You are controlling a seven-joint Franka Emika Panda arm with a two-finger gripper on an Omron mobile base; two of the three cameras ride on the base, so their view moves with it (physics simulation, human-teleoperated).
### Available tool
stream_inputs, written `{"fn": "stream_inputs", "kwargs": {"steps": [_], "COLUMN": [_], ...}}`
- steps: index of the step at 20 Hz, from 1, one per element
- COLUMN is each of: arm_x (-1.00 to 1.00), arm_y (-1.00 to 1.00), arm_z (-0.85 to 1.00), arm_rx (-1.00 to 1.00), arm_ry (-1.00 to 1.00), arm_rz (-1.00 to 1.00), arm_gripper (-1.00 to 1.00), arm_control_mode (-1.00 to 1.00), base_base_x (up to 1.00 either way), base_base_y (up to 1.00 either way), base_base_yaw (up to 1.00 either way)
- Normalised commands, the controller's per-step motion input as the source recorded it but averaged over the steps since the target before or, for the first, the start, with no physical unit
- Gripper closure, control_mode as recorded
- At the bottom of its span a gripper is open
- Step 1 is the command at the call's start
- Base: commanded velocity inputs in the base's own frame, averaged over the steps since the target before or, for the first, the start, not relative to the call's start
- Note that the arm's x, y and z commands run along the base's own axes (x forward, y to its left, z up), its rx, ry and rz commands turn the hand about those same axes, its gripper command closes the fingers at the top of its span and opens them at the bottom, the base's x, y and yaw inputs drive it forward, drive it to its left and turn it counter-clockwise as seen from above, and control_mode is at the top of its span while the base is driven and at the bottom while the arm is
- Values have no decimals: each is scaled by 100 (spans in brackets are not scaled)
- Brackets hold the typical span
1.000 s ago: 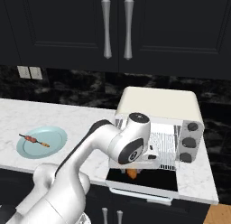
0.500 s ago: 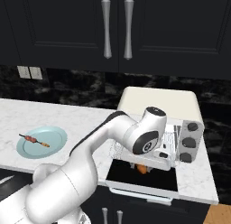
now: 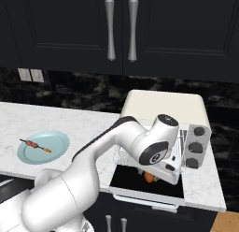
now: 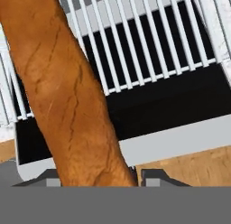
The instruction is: Pick up the kebab skewer and baguette bread, and place them inside the toaster oven. Close the toaster oven door and start by setting the timer.
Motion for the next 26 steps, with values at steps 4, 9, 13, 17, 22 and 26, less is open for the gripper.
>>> {"fn": "stream_inputs", "kwargs": {"steps": [4,9,13,17,22,26], "arm_x": [15,18,15,28,38,28], "arm_y": [0,0,4,19,29,28], "arm_z": [0,0,0,0,-1,-14], "arm_rx": [0,0,0,0,-3,-4], "arm_ry": [-4,-5,-6,-6,-2,0], "arm_rz": [-9,-2,0,0,0,0], "arm_gripper": [100,100,100,100,100,100], "arm_control_mode": [-100,-100,-100,-100,-100,-100], "base_base_x": [0,0,0,0,0,0], "base_base_y": [0,0,0,0,0,0], "base_base_yaw": [0,0,0,0,0,0]}}
